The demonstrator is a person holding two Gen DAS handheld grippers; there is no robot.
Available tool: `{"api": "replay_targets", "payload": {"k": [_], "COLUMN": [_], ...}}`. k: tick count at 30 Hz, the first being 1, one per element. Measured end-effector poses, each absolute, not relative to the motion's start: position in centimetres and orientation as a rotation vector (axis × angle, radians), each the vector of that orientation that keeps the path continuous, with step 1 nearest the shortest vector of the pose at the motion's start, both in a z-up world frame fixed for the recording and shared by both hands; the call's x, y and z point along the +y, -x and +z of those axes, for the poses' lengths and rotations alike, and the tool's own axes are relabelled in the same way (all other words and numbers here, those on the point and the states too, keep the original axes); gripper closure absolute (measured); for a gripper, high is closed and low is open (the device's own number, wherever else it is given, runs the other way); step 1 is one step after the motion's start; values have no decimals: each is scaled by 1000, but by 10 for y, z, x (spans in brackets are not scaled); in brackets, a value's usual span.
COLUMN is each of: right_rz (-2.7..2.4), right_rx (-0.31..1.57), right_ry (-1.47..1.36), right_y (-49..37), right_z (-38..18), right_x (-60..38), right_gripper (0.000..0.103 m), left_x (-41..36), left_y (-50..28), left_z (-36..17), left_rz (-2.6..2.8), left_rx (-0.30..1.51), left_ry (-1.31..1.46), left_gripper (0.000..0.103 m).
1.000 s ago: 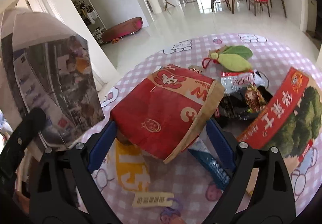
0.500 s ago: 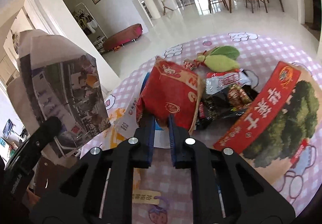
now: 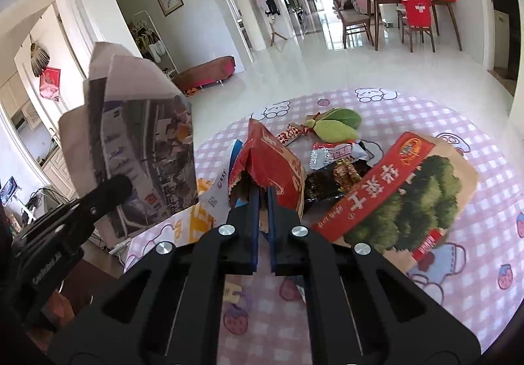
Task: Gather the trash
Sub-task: 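Grasp the red-and-brown paper bag with the right tool while the left tool holds the newspaper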
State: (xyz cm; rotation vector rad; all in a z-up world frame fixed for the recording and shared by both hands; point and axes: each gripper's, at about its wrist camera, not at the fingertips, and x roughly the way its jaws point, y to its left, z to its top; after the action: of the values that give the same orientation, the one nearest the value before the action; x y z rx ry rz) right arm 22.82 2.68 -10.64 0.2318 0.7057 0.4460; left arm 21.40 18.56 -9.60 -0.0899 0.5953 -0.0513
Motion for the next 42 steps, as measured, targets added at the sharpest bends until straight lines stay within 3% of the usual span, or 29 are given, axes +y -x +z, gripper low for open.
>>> {"api": "replay_targets", "payload": {"k": [14, 20, 22, 24, 36, 37, 38, 42], "right_rz": [415, 392, 385, 350, 352, 358, 372, 389], "right_rx": [602, 696, 695, 664, 838, 851, 862, 848], "right_ry": [-286, -345, -365, -349, -454, -449, -444, -421], "right_y": [-149, -132, -126, -118, -184, -188, -192, -190], "right_z": [-63, -87, -95, -100, -157, -161, -163, -164], "right_x": [-48, -92, -98, -100, -75, -71, -68, -68], "right_gripper": [103, 102, 89, 20, 20, 22, 39, 55], "left_x": [114, 85, 82, 79, 94, 94, 94, 93], "left_y": [-166, -148, -145, -141, -149, -152, -152, -155], "left_z": [-64, -86, -97, -106, -126, -127, -128, -125], "left_rz": [-169, -193, -188, -184, -101, -98, -97, -100], "left_rx": [540, 603, 635, 660, 703, 706, 707, 701], "left_ry": [31, 16, 27, 26, 14, 11, 10, 9], "left_gripper": [100, 100, 100, 100, 100, 100, 100, 100]}}
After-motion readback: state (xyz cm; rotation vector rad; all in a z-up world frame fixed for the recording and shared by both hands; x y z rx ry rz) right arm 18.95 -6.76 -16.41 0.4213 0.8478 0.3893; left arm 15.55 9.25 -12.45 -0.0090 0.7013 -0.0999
